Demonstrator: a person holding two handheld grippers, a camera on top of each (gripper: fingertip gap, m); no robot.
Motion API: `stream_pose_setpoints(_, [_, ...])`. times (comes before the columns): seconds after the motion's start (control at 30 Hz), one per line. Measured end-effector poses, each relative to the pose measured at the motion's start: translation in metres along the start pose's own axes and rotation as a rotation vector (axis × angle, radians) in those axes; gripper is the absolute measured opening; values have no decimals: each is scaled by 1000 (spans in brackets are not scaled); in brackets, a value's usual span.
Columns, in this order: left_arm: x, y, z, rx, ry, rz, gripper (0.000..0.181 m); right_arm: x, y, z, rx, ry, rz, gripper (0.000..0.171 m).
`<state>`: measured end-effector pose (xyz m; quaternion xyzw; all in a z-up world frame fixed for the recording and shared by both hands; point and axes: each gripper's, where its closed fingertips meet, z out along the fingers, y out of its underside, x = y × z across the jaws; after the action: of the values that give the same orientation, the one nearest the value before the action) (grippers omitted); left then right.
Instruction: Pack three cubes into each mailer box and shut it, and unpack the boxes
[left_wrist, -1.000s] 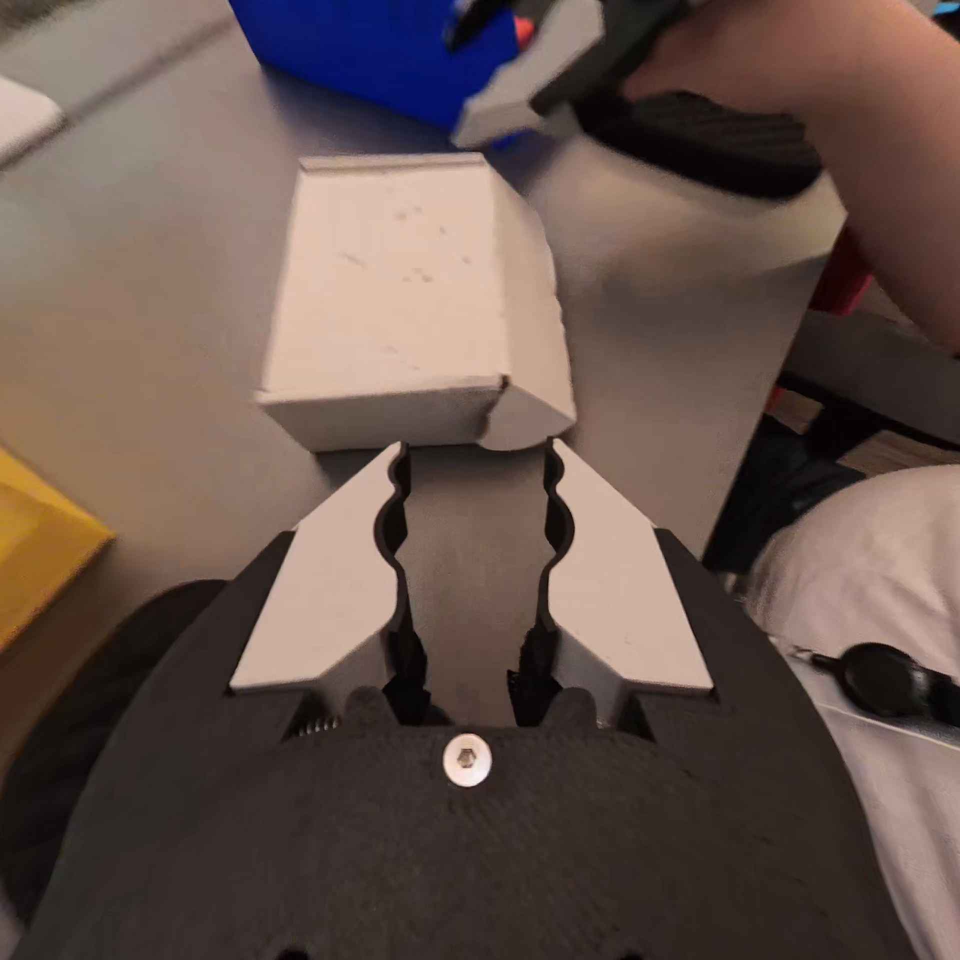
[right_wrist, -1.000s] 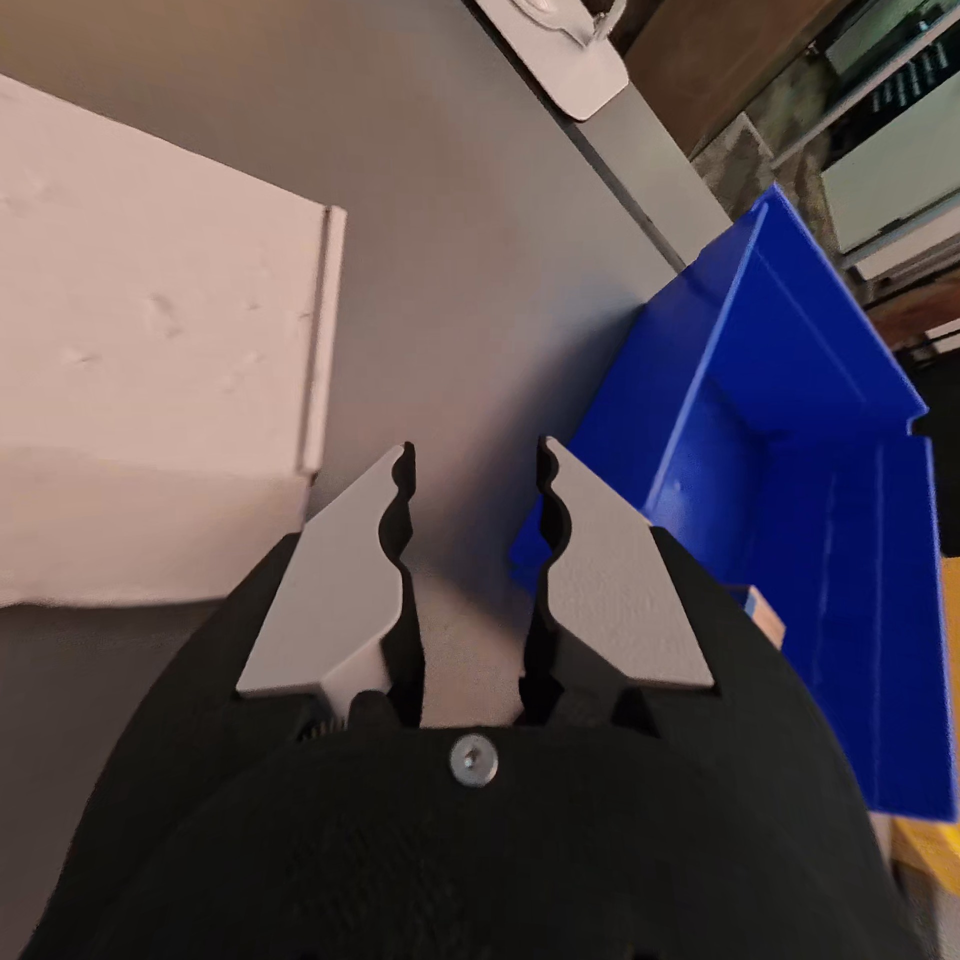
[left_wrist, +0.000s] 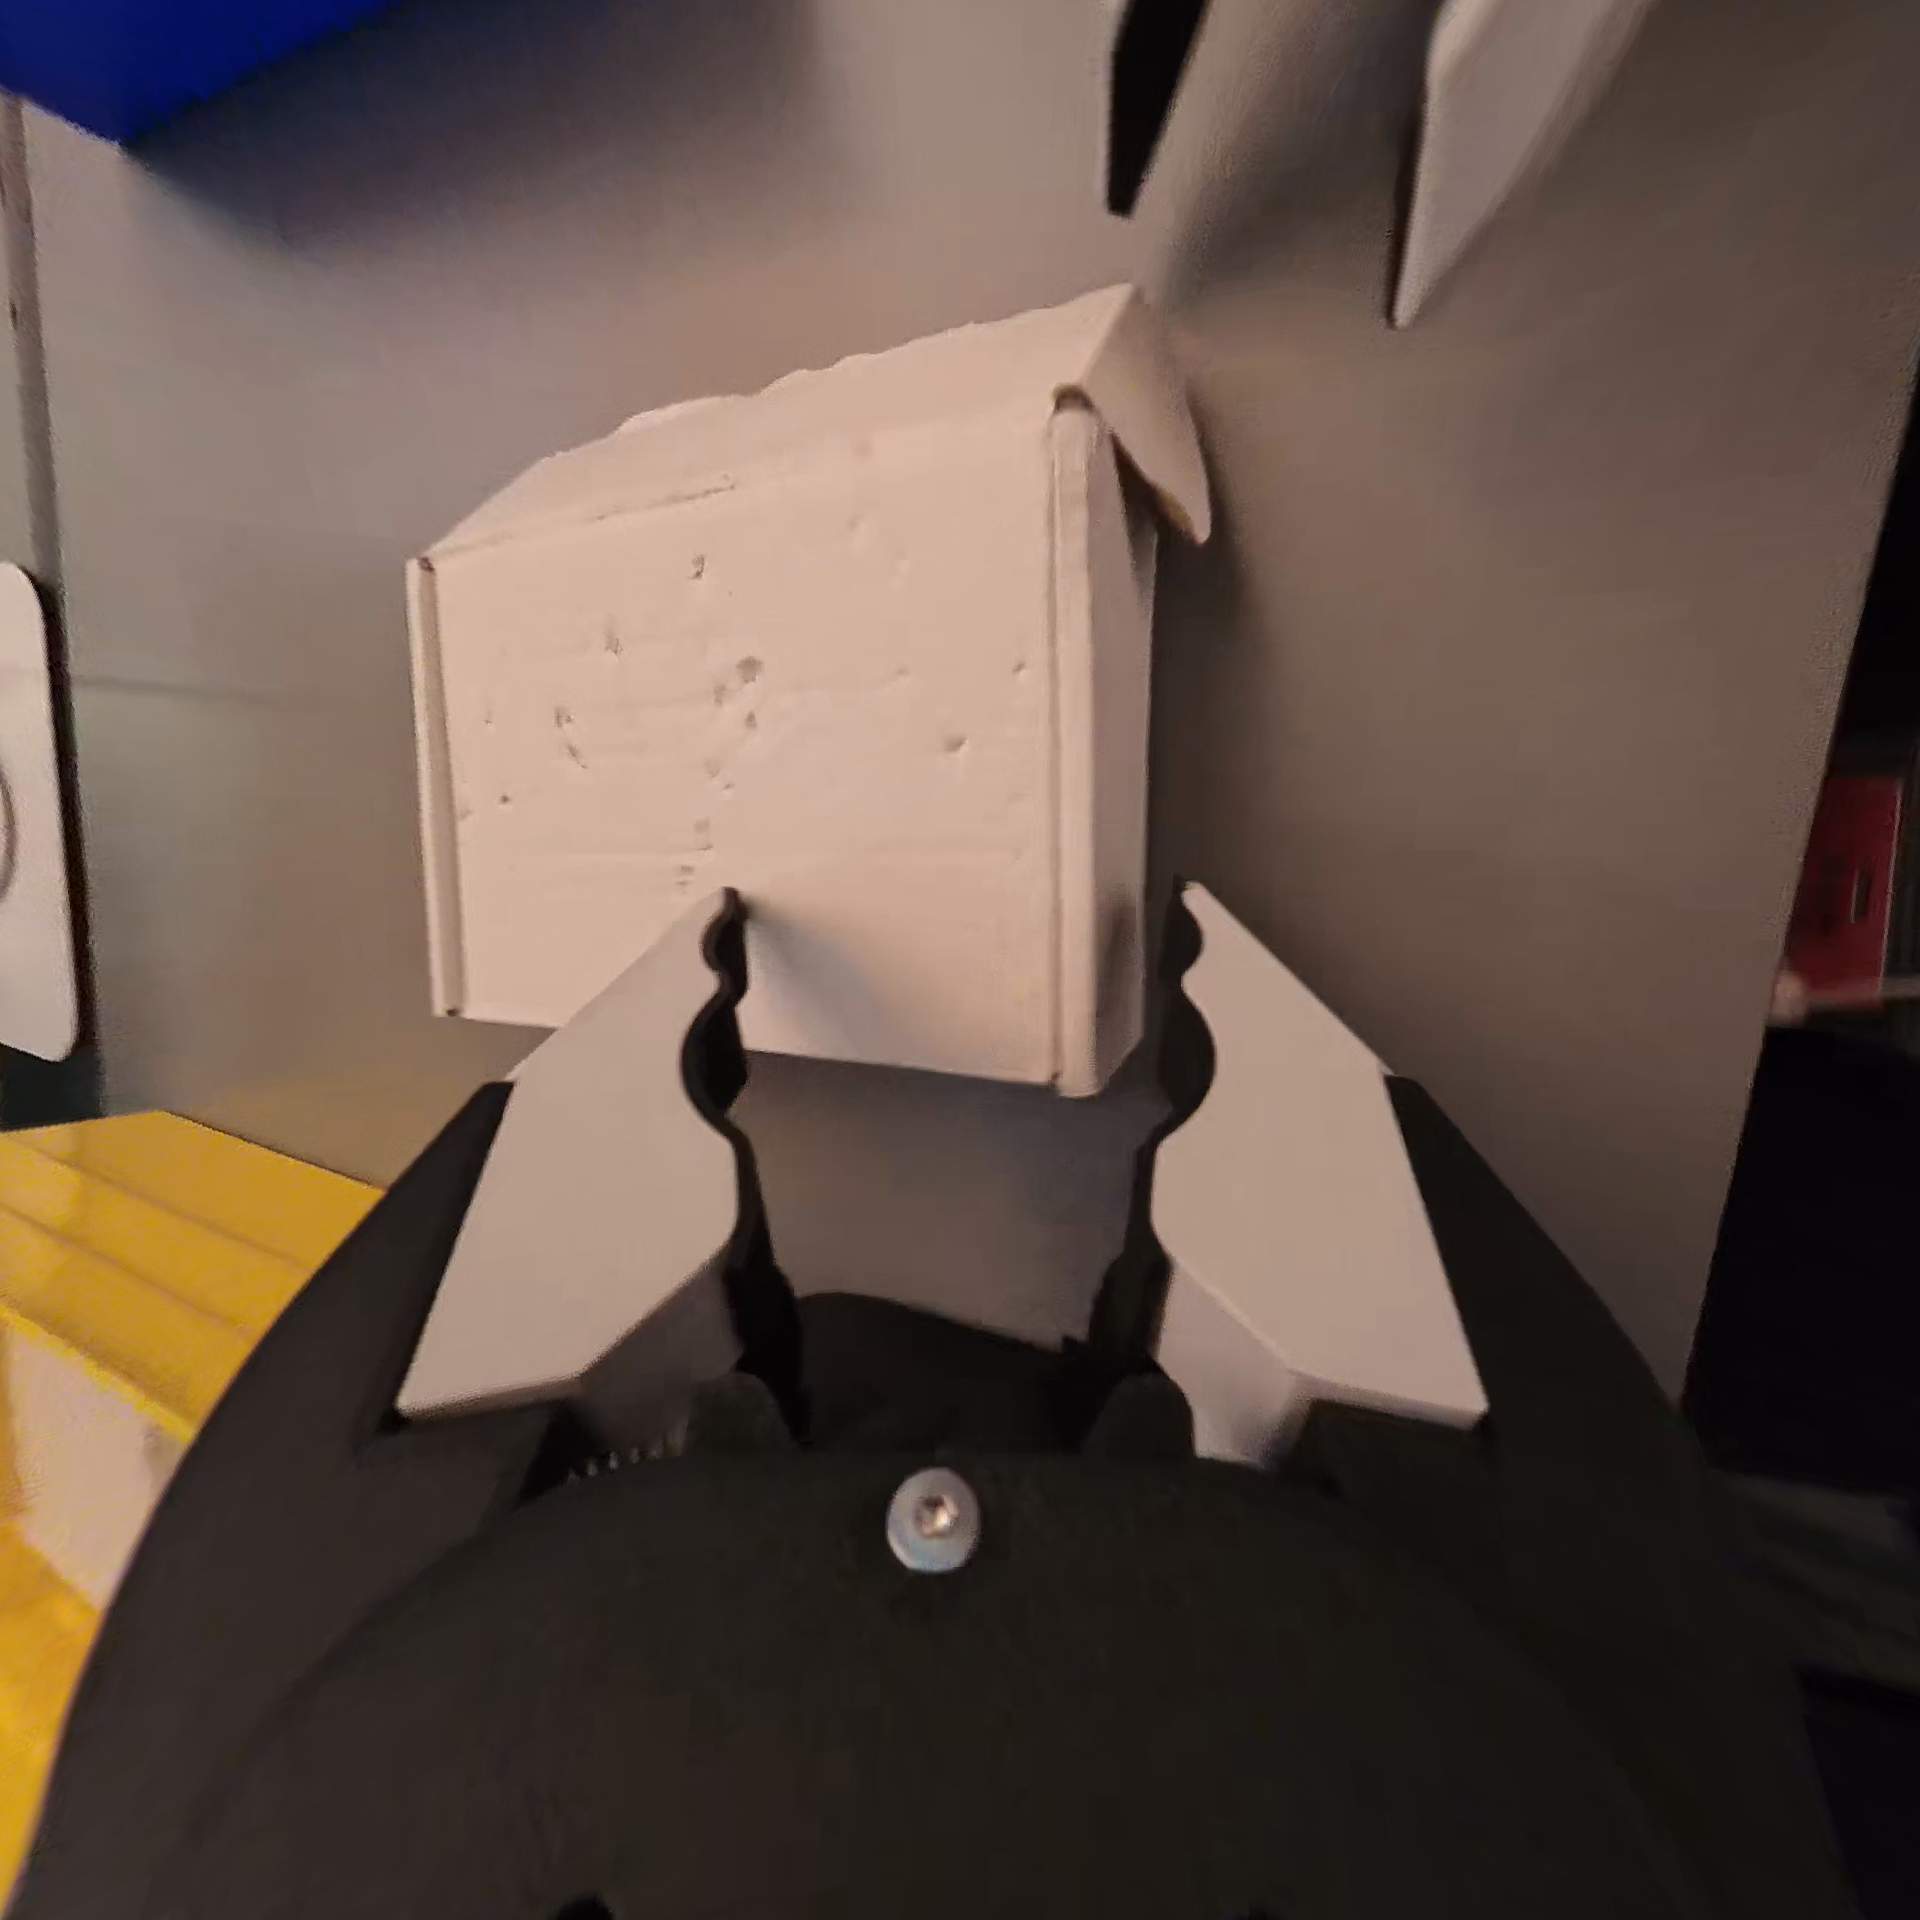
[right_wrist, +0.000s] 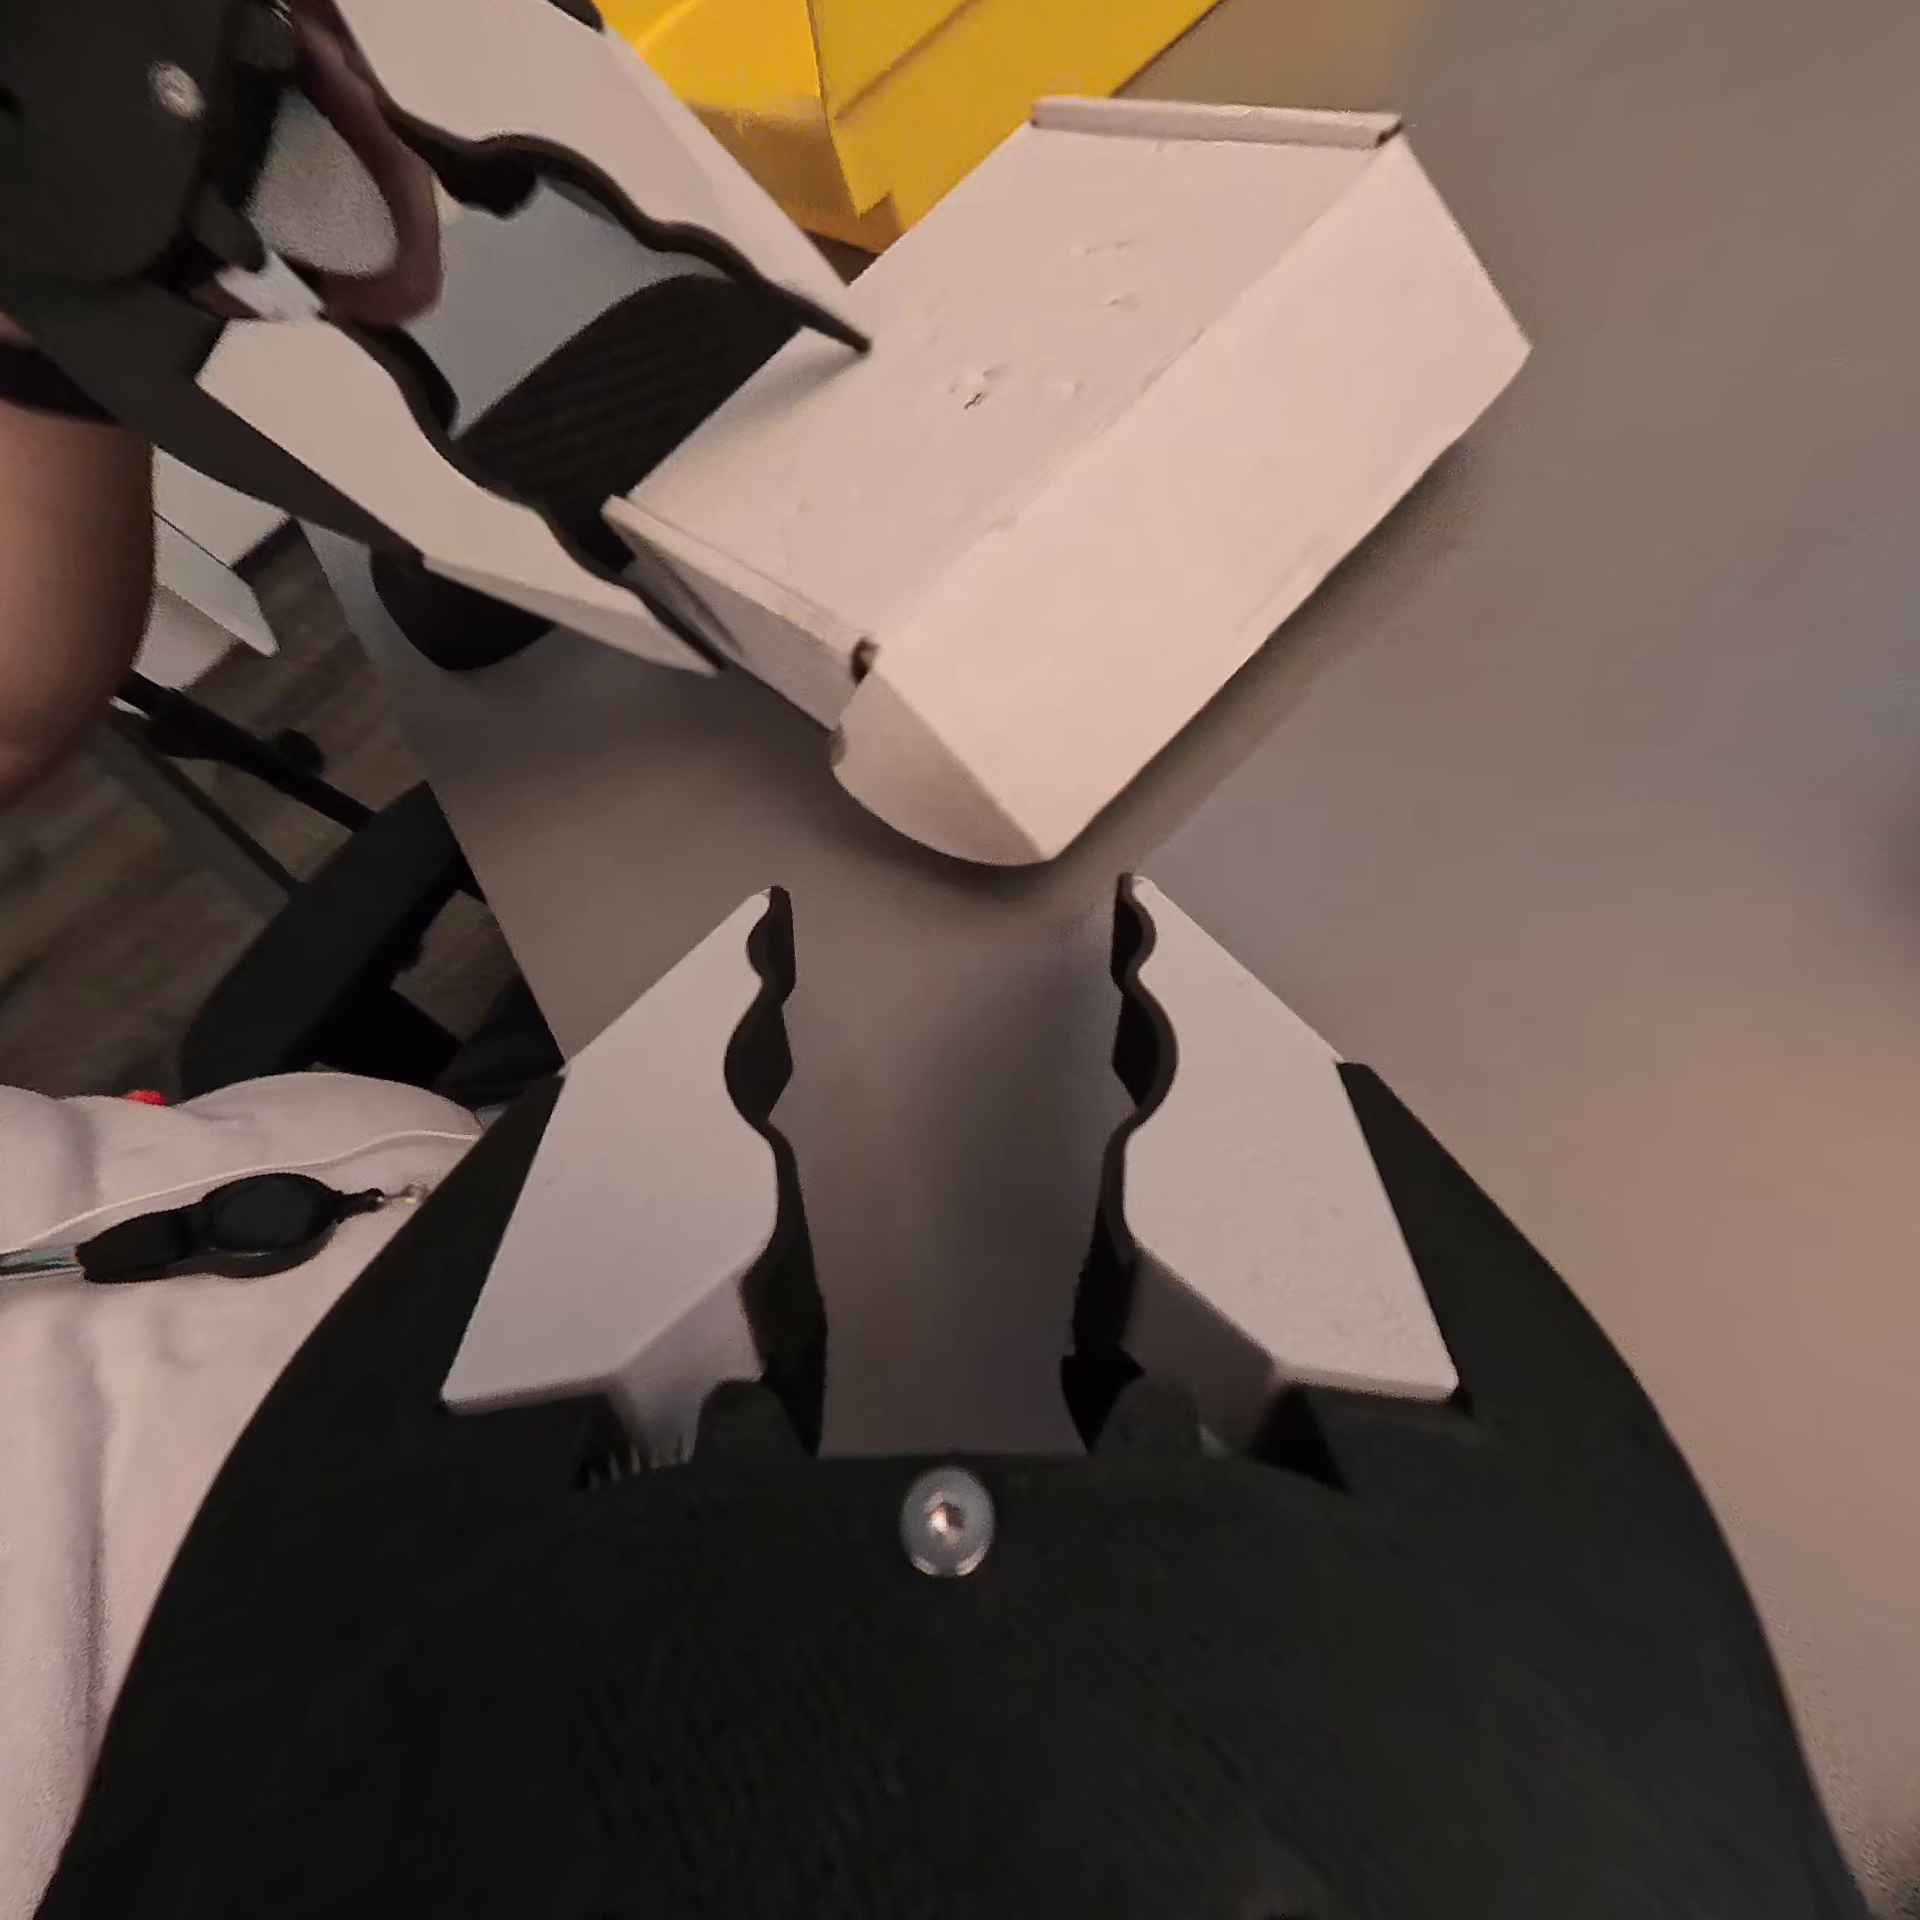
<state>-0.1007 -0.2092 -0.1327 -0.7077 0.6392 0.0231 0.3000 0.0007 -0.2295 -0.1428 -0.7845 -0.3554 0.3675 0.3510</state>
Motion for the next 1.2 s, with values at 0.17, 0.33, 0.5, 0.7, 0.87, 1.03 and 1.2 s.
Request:
stream_pose_setpoints(0.17, [-15,-5,10,26,-101,-86,72,8,-5,3,27,-59,134,62])
stream_pose_setpoints(0.33, [-16,-5,10,92,-112,-129,72,8,-12,7,46,-169,290,53])
stream_pose_setpoints(0.5, [-18,-3,8,167,-125,-170,71,6,-17,15,8,-272,360,49])
stream_pose_setpoints(0.7, [-19,1,7,226,-147,-188,71,14,-16,23,-56,-219,273,45])
stream_pose_setpoints(0.87, [-19,2,6,251,-161,-199,71,14,-11,25,-144,-279,366,38])
stream_pose_setpoints(1.03, [-19,7,4,282,-172,-217,71,10,-15,30,-138,-346,406,33])
stream_pose_setpoints(1.2, [-20,11,2,300,-190,-234,71,11,-21,35,-117,-353,412,34])
